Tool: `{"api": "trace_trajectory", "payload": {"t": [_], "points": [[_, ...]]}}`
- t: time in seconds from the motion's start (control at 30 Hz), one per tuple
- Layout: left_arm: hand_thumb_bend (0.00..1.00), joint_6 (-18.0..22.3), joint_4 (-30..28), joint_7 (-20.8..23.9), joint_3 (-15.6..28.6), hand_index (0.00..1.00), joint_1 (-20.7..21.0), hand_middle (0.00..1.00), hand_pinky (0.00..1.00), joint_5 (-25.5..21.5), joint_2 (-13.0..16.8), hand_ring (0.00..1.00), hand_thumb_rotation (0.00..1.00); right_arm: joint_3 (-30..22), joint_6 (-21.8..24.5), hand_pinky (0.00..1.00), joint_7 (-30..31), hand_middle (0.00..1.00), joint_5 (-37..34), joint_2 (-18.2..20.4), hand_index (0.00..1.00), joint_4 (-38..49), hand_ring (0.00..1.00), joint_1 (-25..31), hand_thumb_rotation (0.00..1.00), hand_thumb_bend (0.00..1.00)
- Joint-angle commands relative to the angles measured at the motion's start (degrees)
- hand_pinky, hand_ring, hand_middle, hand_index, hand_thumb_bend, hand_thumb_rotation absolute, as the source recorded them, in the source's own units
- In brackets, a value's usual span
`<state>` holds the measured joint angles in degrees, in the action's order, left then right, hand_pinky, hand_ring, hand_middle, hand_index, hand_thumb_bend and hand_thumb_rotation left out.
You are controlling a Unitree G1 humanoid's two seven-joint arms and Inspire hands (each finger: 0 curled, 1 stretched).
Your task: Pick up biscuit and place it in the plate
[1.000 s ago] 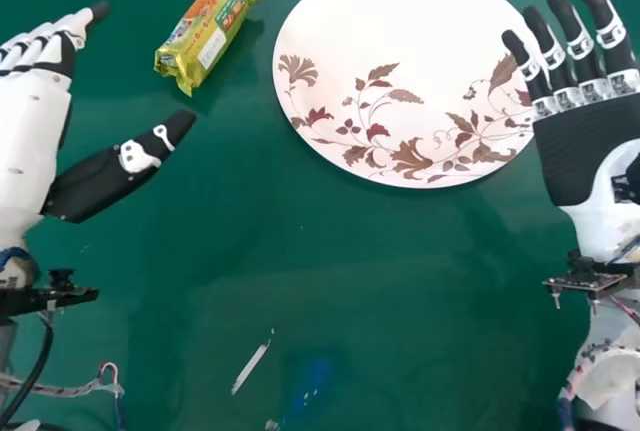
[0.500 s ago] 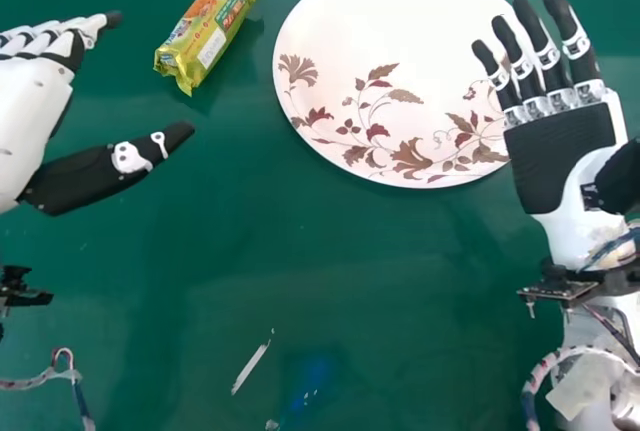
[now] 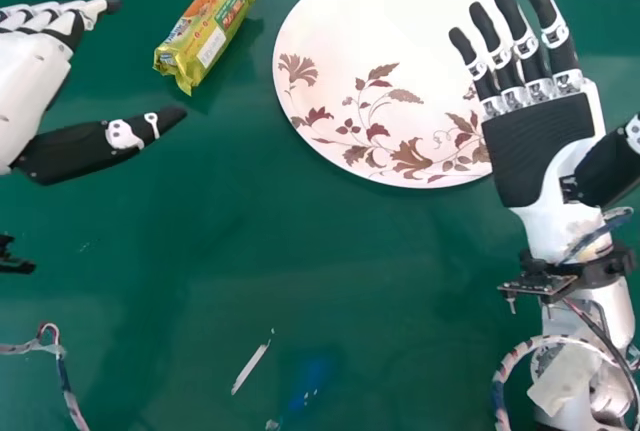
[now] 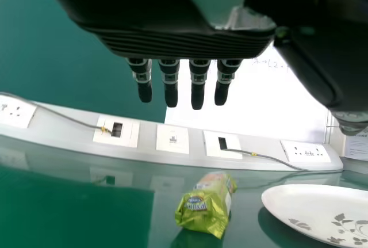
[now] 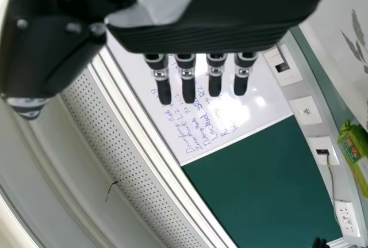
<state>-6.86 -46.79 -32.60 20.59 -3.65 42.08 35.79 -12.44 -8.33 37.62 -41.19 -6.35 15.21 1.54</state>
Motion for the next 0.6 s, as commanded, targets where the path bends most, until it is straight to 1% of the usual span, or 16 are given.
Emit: {"api": "trace_trajectory", "payload": {"t": [0.0,0.1,0.17,0.23,0.3,0.47,0.57], "points": [[1.0,0.84,0.52,0.65,0.3,1.0,0.33,1.0,1.0,0.27,1.21,1.0,0.88,0.13,0.04,1.0,-0.23,0.98,0.13,-0.24,0.96,1.05,1.0,0.87,0.53,1.0],[1.0,1.09,1.58,0.4,-0.03,1.0,1.54,1.0,1.0,0.56,2.41,1.0,0.88,0.09,-0.16,1.0,-0.43,0.97,0.75,-0.31,0.95,0.97,1.0,0.74,0.54,1.0],[1.0,0.43,2.18,-0.31,-0.61,1.0,2.65,1.0,1.0,1.03,2.96,1.0,0.88,0.21,-0.19,1.0,-0.67,0.97,1.14,-0.26,0.95,0.98,1.0,0.57,0.56,1.0],[1.0,-2.83,2.07,-3.52,-1.94,1.0,4.41,1.0,1.0,2.06,3.42,1.0,0.89,0.44,-0.2,0.97,-1.06,0.97,1.51,-0.02,0.96,1.02,1.0,0.42,0.59,1.0],[1.0,-5.33,2.23,-5.91,-3.37,1.0,6.18,1.0,1.0,3.02,3.86,1.0,0.88,0.71,-0.16,0.95,-1.53,0.97,1.77,0.22,0.97,1.01,1.0,0.34,0.58,1.0],[1.0,-8.21,3.19,-8.28,-6.26,1.0,9.25,1.0,1.0,5.1,4.19,1.0,0.87,0.8,-0.07,0.92,-0.46,0.97,1.04,-0.13,0.97,-0.14,1.0,-0.5,0.57,1.0],[1.0,-9.75,3.67,-9.2,-8.42,1.0,10.97,1.0,1.0,7.68,3.77,1.0,0.87,0.71,-0.4,0.93,-0.32,0.97,1.2,-0.04,0.98,-0.48,1.0,-0.53,0.56,1.0]]}}
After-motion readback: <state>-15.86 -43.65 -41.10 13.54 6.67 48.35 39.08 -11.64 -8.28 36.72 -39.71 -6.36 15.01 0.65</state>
